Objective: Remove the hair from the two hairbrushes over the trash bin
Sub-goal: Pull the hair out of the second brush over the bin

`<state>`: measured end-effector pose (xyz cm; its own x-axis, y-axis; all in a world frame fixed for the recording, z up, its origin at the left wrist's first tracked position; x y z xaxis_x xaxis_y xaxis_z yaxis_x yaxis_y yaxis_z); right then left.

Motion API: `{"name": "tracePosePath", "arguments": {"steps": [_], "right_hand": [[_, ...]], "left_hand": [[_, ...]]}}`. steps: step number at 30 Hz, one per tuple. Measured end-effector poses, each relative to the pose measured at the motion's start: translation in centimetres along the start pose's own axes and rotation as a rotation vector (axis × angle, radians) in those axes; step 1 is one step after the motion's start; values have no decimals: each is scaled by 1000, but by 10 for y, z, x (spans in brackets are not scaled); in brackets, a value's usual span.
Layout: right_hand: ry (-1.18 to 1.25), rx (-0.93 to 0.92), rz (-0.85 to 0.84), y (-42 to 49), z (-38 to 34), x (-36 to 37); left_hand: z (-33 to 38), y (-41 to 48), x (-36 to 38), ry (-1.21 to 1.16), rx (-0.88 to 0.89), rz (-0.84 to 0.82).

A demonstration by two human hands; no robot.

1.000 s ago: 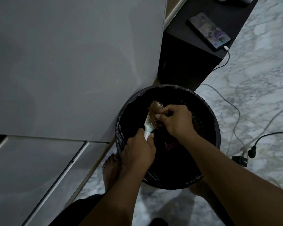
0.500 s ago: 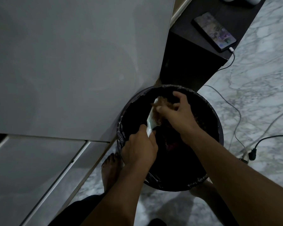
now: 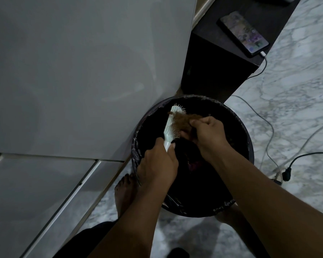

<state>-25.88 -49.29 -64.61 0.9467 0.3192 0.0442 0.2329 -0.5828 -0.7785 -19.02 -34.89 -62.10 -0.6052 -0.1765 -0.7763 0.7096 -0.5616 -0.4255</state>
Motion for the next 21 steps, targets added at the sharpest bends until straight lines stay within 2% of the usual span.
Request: {"name": "tracePosePath", "arguments": {"steps": [2, 4, 8, 11, 17, 21], "right_hand": [[123, 69, -44, -4, 2, 5], [72, 53, -79, -6, 0, 7], [-491, -328, -138, -5, -14, 10], [-669, -471, -169, -7, -10, 14], [-640, -488, 45, -4, -15, 1], [-562, -407, 122, 3, -14, -4]], "left_hand": [[-1, 1, 0, 9, -10, 3], [-2, 0, 1, 55, -1, -3], [2, -1, 0, 172, 81, -5], [5, -2, 0, 191, 109, -16], [9, -4, 1, 211, 141, -17], [10, -4, -1, 173, 141, 1]]}}
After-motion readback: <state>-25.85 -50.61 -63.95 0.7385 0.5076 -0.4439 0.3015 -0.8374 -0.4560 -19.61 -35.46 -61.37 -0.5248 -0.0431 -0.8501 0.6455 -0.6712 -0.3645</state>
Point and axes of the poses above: each hand's wrist, its own y-axis towards the middle knuckle, its own x-axis out of the palm, z = x × y, the point moved 5 cm from there along y, towards the middle knuckle, and after that the axes turned 6 degrees about x, right-handed, at the moved point
